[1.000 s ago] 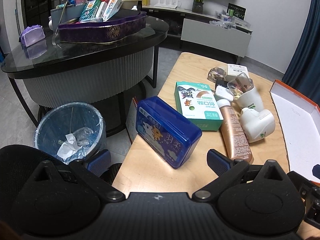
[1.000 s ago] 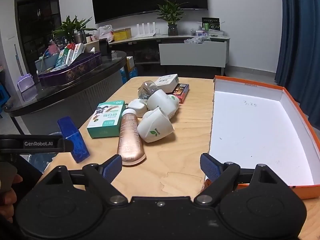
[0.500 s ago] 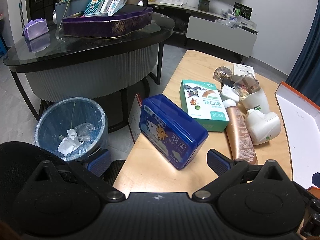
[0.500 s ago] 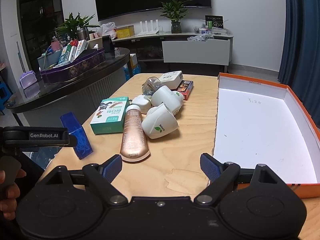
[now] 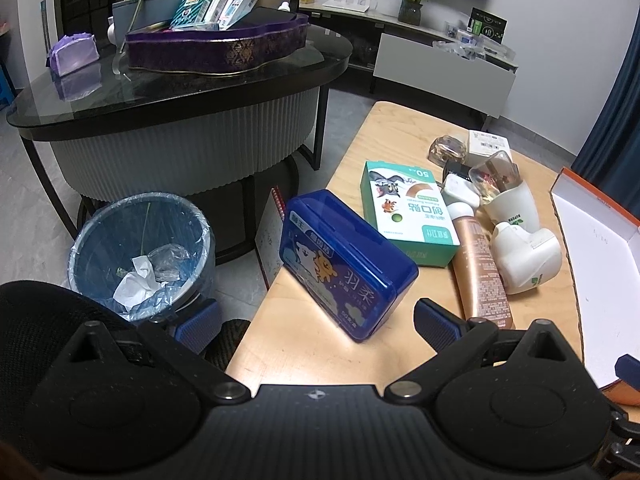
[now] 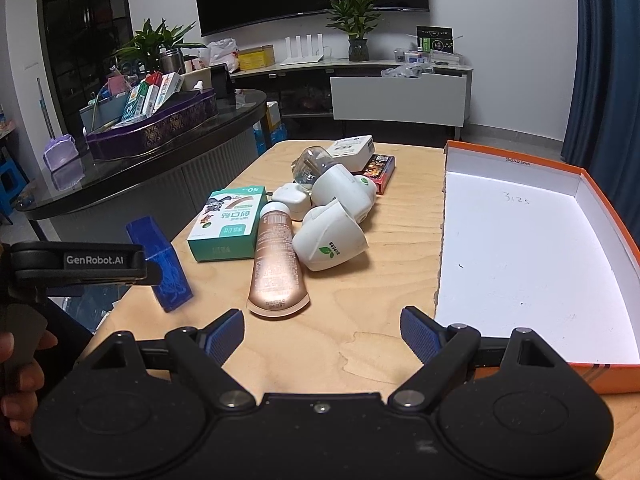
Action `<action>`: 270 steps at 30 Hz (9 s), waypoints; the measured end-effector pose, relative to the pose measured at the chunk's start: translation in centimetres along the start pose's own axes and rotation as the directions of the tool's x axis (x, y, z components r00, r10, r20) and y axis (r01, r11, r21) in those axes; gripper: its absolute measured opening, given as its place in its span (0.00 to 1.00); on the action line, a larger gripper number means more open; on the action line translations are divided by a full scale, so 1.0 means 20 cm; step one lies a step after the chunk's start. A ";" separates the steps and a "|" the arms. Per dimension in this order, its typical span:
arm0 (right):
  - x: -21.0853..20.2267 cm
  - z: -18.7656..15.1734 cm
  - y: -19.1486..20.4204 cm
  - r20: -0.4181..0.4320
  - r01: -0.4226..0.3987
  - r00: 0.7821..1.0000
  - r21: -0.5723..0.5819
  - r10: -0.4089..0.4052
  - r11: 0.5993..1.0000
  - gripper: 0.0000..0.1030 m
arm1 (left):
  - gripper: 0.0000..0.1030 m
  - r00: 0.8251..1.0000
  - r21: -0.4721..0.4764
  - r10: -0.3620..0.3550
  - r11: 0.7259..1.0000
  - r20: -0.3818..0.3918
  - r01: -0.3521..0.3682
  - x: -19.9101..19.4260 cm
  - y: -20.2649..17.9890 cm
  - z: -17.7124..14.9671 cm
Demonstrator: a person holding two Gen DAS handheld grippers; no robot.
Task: Organize rigid objects
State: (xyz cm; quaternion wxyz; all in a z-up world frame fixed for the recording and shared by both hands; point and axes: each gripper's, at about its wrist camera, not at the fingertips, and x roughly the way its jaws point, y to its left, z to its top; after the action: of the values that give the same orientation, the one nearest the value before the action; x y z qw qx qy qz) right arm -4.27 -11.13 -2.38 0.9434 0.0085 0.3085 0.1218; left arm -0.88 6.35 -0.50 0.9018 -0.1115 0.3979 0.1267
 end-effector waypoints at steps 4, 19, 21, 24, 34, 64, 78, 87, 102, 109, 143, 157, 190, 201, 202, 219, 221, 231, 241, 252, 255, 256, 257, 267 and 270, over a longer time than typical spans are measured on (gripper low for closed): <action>0.00 0.00 0.00 -0.008 0.002 1.000 -0.006 -0.002 1.000 0.97 | 1.00 1.000 -0.001 0.001 1.000 0.001 -0.001 0.00 0.00 0.00; 0.00 -0.01 0.00 -0.019 -0.006 1.000 -0.003 0.006 1.000 0.97 | 1.00 1.000 -0.036 -0.007 0.999 -0.003 0.007 0.01 0.00 0.03; 0.00 0.00 0.00 -0.033 -0.005 0.999 -0.005 0.005 1.000 0.97 | 1.00 1.000 -0.038 -0.011 0.999 -0.002 0.011 0.01 0.00 0.03; 0.00 0.00 0.00 -0.034 -0.008 0.999 -0.010 0.007 1.000 0.97 | 1.00 1.000 -0.038 -0.016 0.999 -0.004 0.016 0.01 -0.01 0.04; 0.00 0.00 -0.01 -0.045 -0.010 0.999 -0.005 0.010 1.000 0.97 | 1.00 1.000 -0.049 -0.021 0.999 0.000 0.021 0.02 -0.03 0.07; 0.04 0.07 -0.02 -0.020 -0.108 0.994 -0.040 0.107 0.993 0.97 | 0.36 0.995 -0.026 -0.086 0.996 -0.048 0.085 0.24 0.01 0.11; 0.55 0.49 0.28 -0.146 -0.265 0.958 -0.128 0.246 0.956 0.97 | 0.32 0.987 -0.078 -0.155 0.984 0.029 0.157 0.14 0.13 0.02; 0.93 0.58 0.51 -0.261 -0.151 0.960 -0.187 0.099 0.971 0.97 | 0.32 0.982 -0.104 -0.186 0.977 0.028 0.188 0.18 0.15 0.01; 0.64 0.58 0.39 -0.098 -0.123 0.989 -0.172 0.108 0.977 0.82 | 0.32 0.968 -0.093 -0.231 0.966 0.099 0.240 0.11 0.13 0.01; 0.29 0.55 0.10 -0.016 -0.065 0.998 -0.120 0.063 0.991 0.82 | 0.32 0.952 -0.035 -0.265 0.961 0.152 0.273 -0.03 0.00 0.06; -0.41 0.31 -0.72 0.223 0.234 0.935 0.199 -0.277 0.952 0.82 | 0.32 0.887 0.347 -0.440 0.861 0.139 0.373 -0.21 -0.87 0.03; -0.25 0.28 -0.80 0.154 0.229 0.953 0.196 -0.261 0.953 0.82 | 0.32 0.901 0.332 -0.423 0.867 0.097 0.371 -0.11 -0.88 0.04; 0.03 0.54 -1.02 0.059 0.281 0.952 0.220 -0.300 0.934 0.82 | 0.32 0.889 0.358 -0.456 0.825 -0.032 0.437 0.13 -1.14 0.23; 0.08 0.57 -1.04 0.040 0.279 0.955 0.208 -0.293 0.937 0.82 | 0.32 0.886 0.350 -0.461 0.823 -0.049 0.447 0.17 -1.18 0.26; 0.08 0.57 -1.05 0.039 0.279 0.955 0.210 -0.294 0.937 0.82 | 0.32 0.884 0.348 -0.464 0.821 -0.054 0.452 0.18 -1.19 0.26; 0.13 0.59 -1.06 0.006 0.273 0.960 0.203 -0.279 0.940 0.82 | 0.32 0.889 0.346 -0.454 0.827 -0.054 0.443 0.19 -1.19 0.26; 0.14 0.59 -1.06 0.004 0.271 0.961 0.201 -0.278 0.941 0.82 | 0.32 0.889 0.344 -0.454 0.827 -0.057 0.445 0.19 -1.19 0.26; 0.13 0.60 -1.06 0.006 0.278 0.959 0.194 -0.285 0.941 0.82 | 0.32 0.886 0.341 -0.459 0.824 -0.068 0.453 0.20 -1.20 0.24; 0.13 0.60 -1.07 0.013 0.275 0.959 0.208 -0.284 0.939 0.82 | 0.32 0.891 0.347 -0.449 0.826 -0.073 0.444 0.21 -1.21 0.23; 0.10 0.59 -1.08 0.025 0.266 0.960 0.216 -0.278 0.939 0.82 | 0.33 0.890 0.359 -0.450 0.821 -0.071 0.444 0.19 -1.23 0.23; 0.10 0.59 -1.08 0.025 0.264 0.961 0.218 -0.276 0.940 0.82 | 0.32 0.891 0.359 -0.449 0.821 -0.072 0.443 0.20 -1.24 0.23; 0.10 0.59 -1.08 0.026 0.264 0.961 0.217 -0.276 0.940 0.82 | 0.32 0.891 0.359 -0.449 0.821 -0.072 0.443 0.20 -1.24 0.23; 0.10 0.59 -1.08 0.024 0.265 0.961 0.217 -0.276 0.940 0.82 | 0.32 0.891 0.358 -0.449 0.822 -0.072 0.443 0.20 -1.23 0.23; 0.09 0.61 -1.08 0.013 0.265 0.961 0.216 -0.275 0.940 0.82 | 0.33 0.893 0.353 -0.444 0.826 -0.073 0.440 0.20 -1.23 0.23; 0.10 0.61 -1.10 0.007 0.267 0.961 0.220 -0.275 0.938 0.82 | 0.33 0.894 0.349 -0.442 0.829 -0.072 0.437 0.20 -1.23 0.23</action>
State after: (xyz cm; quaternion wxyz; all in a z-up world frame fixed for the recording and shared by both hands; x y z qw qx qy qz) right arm 9.28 -31.25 4.35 0.9502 0.0713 0.3003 -0.0440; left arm 12.77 -14.84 1.98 0.9140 -0.0338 0.3723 -0.1575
